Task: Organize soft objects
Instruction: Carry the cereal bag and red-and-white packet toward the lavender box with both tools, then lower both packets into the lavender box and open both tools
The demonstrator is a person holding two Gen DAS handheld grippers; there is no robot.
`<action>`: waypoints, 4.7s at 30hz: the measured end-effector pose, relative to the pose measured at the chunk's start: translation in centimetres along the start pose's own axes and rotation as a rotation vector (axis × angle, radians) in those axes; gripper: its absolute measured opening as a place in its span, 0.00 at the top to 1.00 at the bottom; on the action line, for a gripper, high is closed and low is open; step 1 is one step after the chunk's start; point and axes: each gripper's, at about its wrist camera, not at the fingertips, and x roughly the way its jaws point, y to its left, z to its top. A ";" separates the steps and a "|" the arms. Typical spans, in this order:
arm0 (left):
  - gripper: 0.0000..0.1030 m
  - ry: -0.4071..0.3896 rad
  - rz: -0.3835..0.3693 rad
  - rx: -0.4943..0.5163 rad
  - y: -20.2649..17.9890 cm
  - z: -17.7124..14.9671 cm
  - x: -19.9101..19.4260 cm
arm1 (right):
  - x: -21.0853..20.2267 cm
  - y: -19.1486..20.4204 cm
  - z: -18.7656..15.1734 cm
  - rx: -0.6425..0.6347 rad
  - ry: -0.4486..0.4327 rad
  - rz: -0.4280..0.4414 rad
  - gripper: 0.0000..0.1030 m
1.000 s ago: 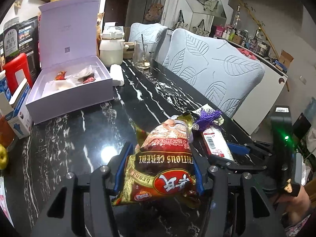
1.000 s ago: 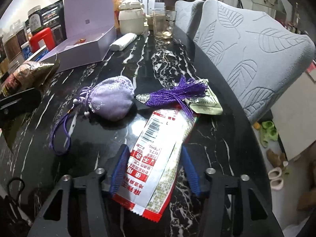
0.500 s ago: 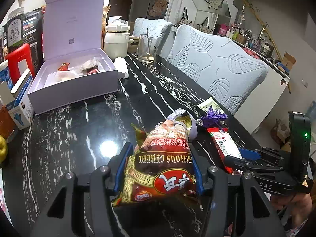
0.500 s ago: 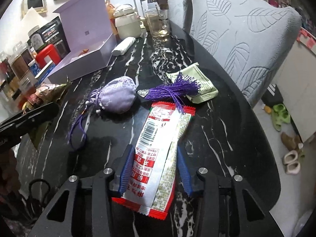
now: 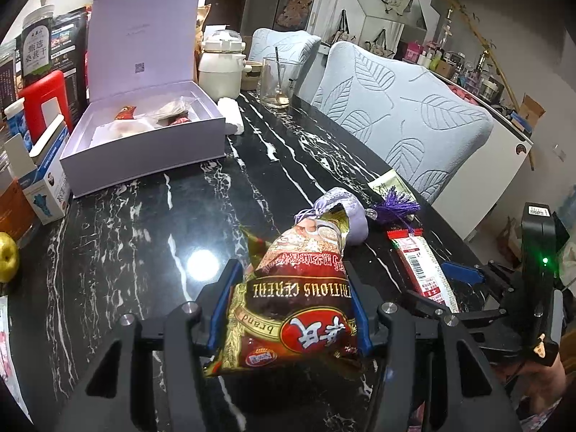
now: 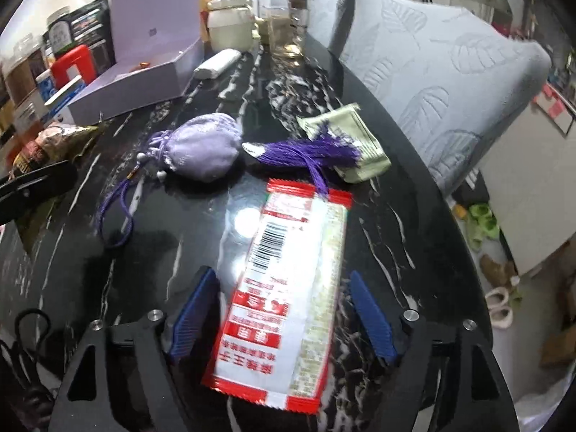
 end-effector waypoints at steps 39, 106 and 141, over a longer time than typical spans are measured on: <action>0.48 -0.079 0.121 -0.093 4.0 -2.2 -5.7 | -4.4 3.6 1.0 0.009 -0.101 0.297 0.60; 0.48 -0.375 0.374 -0.079 15.9 22.6 0.1 | 1.6 13.8 32.6 -0.222 -0.449 0.455 0.60; 0.48 0.057 0.404 -0.134 21.3 20.8 13.7 | 13.4 17.4 32.6 -0.313 -0.167 0.371 0.59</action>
